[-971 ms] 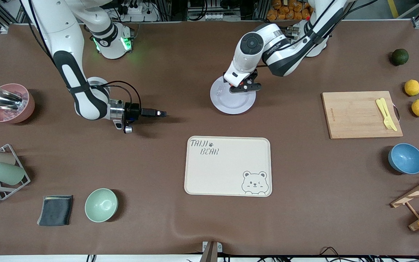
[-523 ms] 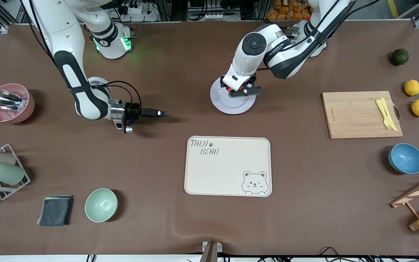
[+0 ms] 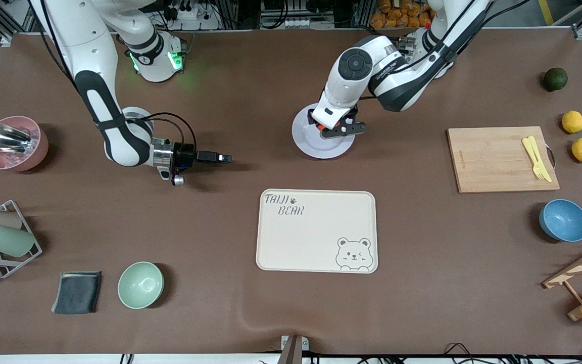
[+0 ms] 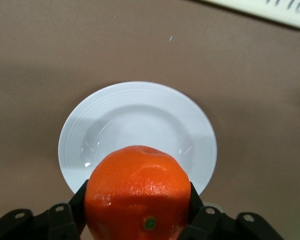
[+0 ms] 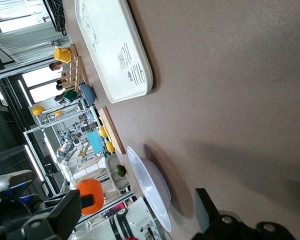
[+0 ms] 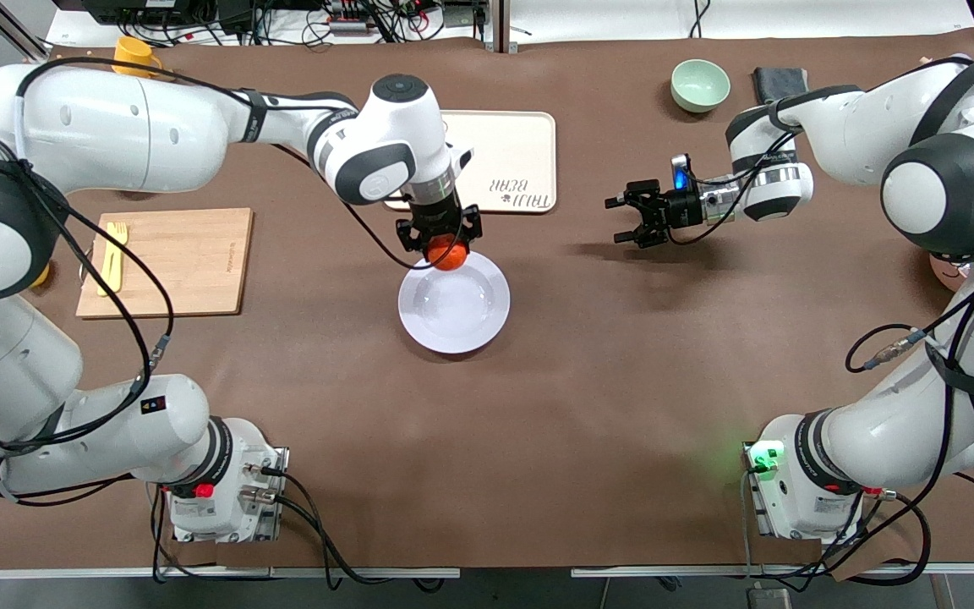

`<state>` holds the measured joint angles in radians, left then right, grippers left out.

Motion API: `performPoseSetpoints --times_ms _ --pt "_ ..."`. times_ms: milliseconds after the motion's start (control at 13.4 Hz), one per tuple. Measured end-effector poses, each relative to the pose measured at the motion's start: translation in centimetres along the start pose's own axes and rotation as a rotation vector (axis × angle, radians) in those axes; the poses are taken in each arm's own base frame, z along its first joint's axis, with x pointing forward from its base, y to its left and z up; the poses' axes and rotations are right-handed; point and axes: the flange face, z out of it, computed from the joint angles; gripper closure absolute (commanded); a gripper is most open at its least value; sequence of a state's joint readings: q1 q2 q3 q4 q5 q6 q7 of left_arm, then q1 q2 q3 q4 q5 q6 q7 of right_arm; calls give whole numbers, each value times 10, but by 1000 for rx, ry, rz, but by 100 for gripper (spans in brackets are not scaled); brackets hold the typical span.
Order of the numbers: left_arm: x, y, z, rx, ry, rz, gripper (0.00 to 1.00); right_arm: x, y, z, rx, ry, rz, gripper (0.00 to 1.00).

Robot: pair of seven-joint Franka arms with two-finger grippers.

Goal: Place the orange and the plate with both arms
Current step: 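Lower the orange onto the white plate with the left gripper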

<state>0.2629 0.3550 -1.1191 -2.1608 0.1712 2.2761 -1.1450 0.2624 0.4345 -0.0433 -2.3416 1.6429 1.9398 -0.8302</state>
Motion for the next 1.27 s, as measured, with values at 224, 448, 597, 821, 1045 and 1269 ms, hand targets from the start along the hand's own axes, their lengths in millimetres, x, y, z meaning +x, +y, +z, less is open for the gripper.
performPoseSetpoints --times_ms 224,448,597,821,1045,1269 --pt "3 3 -8 -7 6 -25 92 0 0 0 0 1 0 0" --pt "2 4 -7 0 2 -34 92 0 0 0 0 1 0 0" --pt "-1 5 2 21 1 -32 92 0 0 0 -1 1 0 0" --pt "-6 14 37 93 17 -70 92 0 0 0 -1 1 0 0" --pt "-18 19 57 117 -11 -113 92 0 1 0 -2 1 -2 0" --pt "-22 18 78 138 -55 -154 90 0 5 1 -7 3 -9 0"
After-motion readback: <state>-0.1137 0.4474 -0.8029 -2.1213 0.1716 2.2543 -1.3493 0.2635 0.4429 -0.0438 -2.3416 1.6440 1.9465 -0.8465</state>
